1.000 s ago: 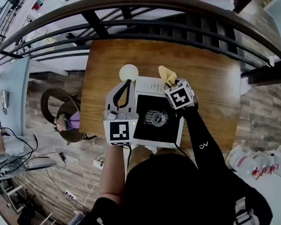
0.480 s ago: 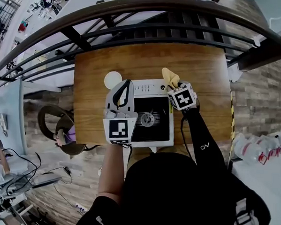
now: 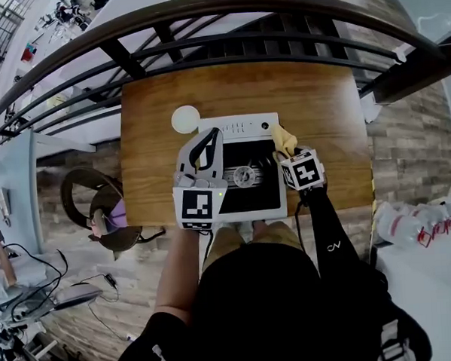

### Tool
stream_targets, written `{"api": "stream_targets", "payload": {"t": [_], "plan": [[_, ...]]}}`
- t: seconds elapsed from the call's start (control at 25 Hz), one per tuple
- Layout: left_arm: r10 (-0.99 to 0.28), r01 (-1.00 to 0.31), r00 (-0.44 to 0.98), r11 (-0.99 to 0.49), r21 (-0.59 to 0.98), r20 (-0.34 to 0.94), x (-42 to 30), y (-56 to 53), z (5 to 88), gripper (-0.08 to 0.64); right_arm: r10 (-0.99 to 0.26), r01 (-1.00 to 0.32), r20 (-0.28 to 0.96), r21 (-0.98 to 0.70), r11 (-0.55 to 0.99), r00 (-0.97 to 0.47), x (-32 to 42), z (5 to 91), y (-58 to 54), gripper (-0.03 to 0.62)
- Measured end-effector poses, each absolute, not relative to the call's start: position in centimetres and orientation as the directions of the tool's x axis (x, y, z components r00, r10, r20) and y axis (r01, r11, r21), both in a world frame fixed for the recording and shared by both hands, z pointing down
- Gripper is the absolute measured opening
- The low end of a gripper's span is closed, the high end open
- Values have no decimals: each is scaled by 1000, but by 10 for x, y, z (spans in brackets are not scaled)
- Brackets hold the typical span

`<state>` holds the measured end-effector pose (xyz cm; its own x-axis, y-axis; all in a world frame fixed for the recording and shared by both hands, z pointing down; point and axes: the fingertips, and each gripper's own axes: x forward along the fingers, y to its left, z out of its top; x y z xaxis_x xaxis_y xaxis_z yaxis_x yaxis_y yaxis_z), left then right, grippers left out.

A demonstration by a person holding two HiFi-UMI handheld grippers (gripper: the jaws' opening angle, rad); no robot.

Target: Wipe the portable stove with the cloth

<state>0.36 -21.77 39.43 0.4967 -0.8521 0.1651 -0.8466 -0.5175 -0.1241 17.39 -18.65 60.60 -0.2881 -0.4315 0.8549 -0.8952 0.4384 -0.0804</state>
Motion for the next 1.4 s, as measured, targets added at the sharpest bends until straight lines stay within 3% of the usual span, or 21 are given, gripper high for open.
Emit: {"api": "stream_targets", "payload": {"t": [0.72, 1.12, 1.4], "plan": [[-753, -756, 642, -653, -51, 145, -23, -108, 391, 8, -419, -961, 895, -37, 273, -153, 173, 612, -17, 121], [-746, -750, 649, -660, -44, 148, -41, -79, 397, 8, -396, -962, 911, -9, 271, -120, 156, 617, 23, 121], [-780, -783, 611, -620, -39, 138, -66, -72, 390, 8, -359, -931, 913, -57, 361, -195, 106, 613, 25, 121]]}}
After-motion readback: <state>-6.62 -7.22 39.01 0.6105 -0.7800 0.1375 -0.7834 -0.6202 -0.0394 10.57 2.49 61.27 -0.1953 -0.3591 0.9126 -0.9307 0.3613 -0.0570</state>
